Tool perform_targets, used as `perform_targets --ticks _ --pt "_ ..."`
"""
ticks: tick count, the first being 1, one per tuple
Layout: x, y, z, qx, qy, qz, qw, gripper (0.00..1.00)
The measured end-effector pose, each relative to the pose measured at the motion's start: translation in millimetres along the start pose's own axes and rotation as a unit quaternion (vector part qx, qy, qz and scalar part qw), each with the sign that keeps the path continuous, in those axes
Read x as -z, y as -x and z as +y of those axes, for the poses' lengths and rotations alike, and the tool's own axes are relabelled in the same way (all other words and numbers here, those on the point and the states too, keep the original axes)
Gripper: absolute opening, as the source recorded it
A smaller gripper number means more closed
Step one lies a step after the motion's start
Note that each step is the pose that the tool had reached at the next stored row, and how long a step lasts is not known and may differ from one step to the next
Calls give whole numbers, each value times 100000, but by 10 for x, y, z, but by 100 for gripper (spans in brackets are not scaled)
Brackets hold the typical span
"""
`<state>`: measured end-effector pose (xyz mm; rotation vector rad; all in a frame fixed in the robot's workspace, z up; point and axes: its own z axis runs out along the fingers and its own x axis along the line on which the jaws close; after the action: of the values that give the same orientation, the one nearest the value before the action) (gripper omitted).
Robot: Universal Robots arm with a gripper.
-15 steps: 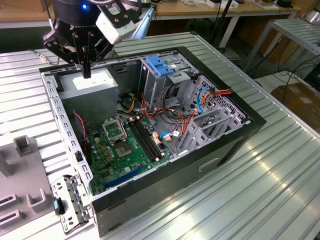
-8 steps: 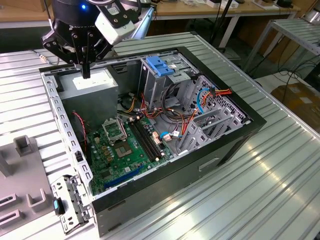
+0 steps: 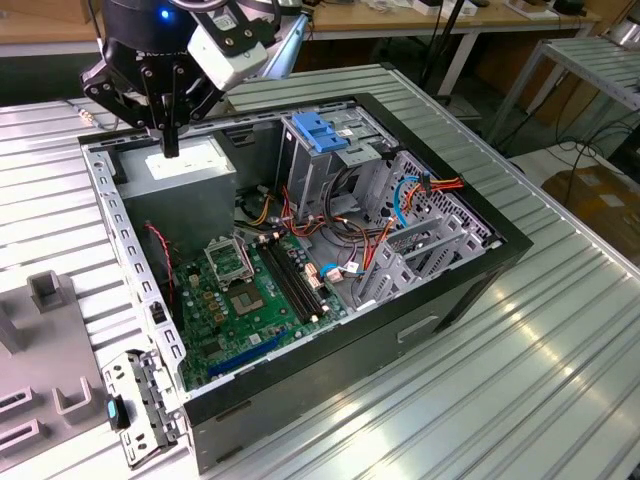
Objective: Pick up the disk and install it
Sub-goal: 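Reach for the disk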
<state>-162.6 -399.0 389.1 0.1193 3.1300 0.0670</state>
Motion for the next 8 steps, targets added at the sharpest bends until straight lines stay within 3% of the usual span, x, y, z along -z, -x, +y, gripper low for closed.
perform_targets --ticks 8 --pt "-2 -18 -2 1 2 1 100000 11"
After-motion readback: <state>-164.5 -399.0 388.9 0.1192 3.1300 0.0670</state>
